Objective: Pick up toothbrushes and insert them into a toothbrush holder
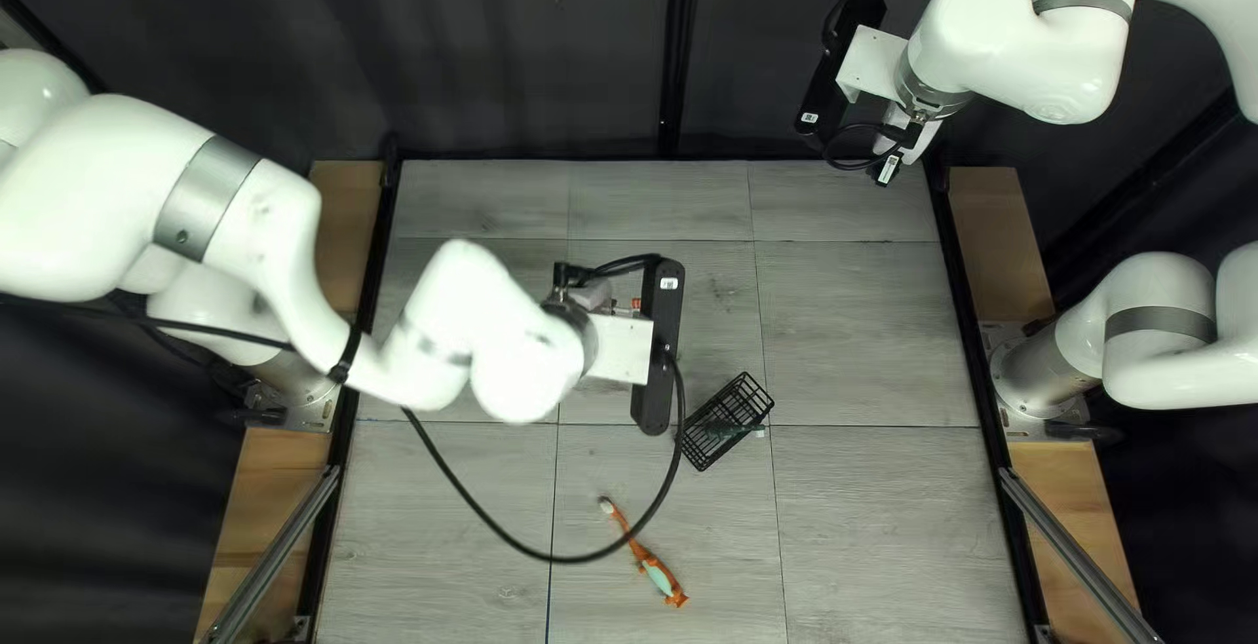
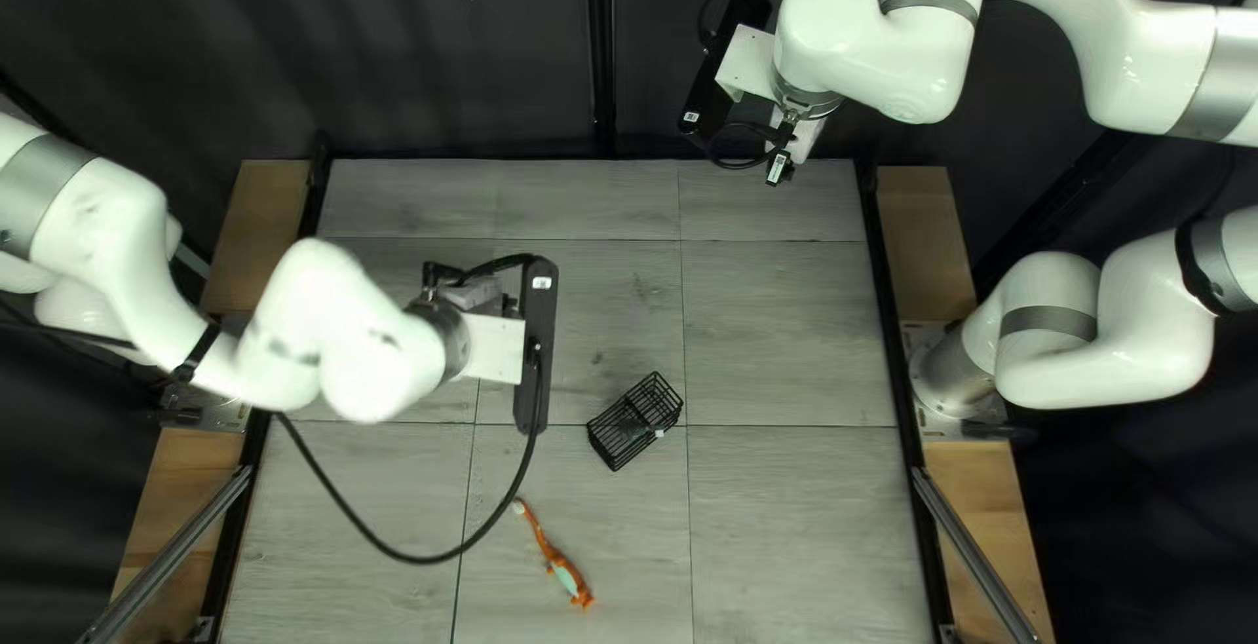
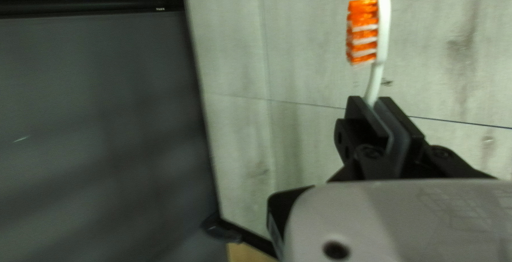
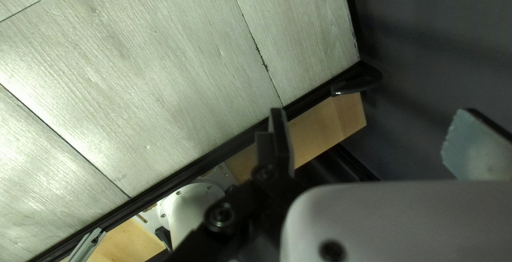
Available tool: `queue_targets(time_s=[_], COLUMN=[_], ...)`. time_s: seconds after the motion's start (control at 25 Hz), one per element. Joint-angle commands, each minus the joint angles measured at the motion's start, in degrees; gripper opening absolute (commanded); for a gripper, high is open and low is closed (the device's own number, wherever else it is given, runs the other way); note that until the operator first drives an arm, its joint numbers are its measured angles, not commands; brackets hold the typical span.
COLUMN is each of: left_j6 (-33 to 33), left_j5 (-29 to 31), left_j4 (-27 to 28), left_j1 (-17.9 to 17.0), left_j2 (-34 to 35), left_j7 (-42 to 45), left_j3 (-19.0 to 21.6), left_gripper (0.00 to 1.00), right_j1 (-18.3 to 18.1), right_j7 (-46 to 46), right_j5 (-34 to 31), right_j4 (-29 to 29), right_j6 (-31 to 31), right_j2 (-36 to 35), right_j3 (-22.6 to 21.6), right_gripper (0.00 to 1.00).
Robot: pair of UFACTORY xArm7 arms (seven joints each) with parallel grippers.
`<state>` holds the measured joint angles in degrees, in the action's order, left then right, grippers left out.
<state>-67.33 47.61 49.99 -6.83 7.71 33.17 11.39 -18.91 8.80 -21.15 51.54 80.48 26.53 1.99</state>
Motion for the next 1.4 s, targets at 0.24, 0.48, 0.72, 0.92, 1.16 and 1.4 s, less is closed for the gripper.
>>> queue_targets(time_s=[0.24,0.48,0.72,0.92,1.16,1.4], left_j6=[3.2,0.5,-9.1,-5.3,12.5,21.1], left_j5=[2.4,1.6,5.1,6.0,1.7,-12.6], left_j4=[-4.5,-2.2,0.4,-4.2,-12.1,-10.8], left_j1=[-0.8,-0.8,-1.2,-1.0,0.3,-1.0], left_j2=[2.6,1.0,-1.4,4.0,13.2,15.4], left_j7=[0.3,0.0,5.7,9.2,6.0,-4.0], left_j3=[0.6,0.9,3.2,2.5,-5.1,-15.1], left_gripper=[0.00,0.00,0.00,0.00,0.00,0.00], right_j1=[0.0,0.1,2.5,7.9,12.1,15.5], right_j7=[0.0,0.1,1.7,-1.4,-8.0,-11.6], right_j5=[0.0,-0.5,1.7,0.2,-3.3,-8.6], right_j4=[0.0,-0.4,-5.0,-13.4,-14.4,-15.1], right_j6=[0.0,-0.5,-3.8,-8.4,-11.9,-8.9], right_j2=[0.0,0.0,6.8,15.0,12.5,11.6], right_j3=[0.0,-0.2,-2.2,-6.2,-9.1,-16.4], right_gripper=[1.00,1.00,1.00,1.00,1.00,1.00])
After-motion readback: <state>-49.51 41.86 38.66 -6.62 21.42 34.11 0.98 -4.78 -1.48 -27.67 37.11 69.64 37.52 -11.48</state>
